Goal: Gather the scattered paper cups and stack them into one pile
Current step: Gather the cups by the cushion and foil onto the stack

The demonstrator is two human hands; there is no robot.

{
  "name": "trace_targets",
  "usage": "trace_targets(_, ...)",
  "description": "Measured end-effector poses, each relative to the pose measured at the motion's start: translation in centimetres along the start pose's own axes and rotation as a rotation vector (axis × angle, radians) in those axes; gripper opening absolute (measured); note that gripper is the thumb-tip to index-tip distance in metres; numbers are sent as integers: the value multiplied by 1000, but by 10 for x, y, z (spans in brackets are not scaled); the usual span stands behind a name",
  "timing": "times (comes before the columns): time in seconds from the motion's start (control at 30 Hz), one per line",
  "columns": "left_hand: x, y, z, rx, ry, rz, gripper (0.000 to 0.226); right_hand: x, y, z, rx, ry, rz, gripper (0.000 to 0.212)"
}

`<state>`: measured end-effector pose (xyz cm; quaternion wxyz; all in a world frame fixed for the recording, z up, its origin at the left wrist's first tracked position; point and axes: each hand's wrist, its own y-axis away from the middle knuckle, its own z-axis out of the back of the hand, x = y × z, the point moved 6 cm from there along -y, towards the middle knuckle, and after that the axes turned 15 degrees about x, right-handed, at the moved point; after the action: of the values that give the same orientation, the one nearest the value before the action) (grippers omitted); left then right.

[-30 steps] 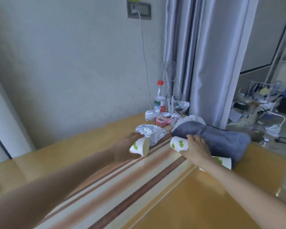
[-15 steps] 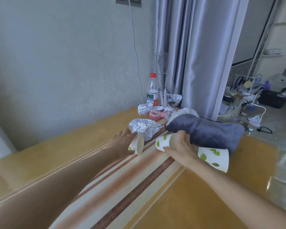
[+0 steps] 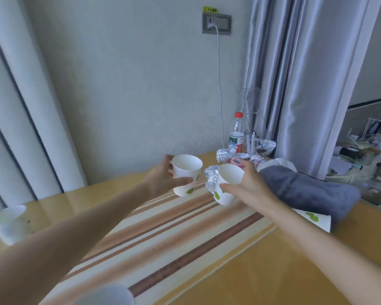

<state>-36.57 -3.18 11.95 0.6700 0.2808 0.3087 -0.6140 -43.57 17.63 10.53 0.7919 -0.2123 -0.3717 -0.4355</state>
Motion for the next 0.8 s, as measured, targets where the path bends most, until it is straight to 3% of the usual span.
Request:
trace_targets(0.2,-31,123,45,-138,160,1,60,80,36,-23,122,-246,198,63)
trace_targets(0.4,-68,231,60,-226,215,0,77,139,96,-29,183,-345,372,58)
trace_targets(0.57,-86,282,32,-179,189,-9,66,152,127,-27,185,-304,442,66)
trace_targets(0.8,-55,308,1,-182,75,97,56,156,153,-31,169,-340,483,64)
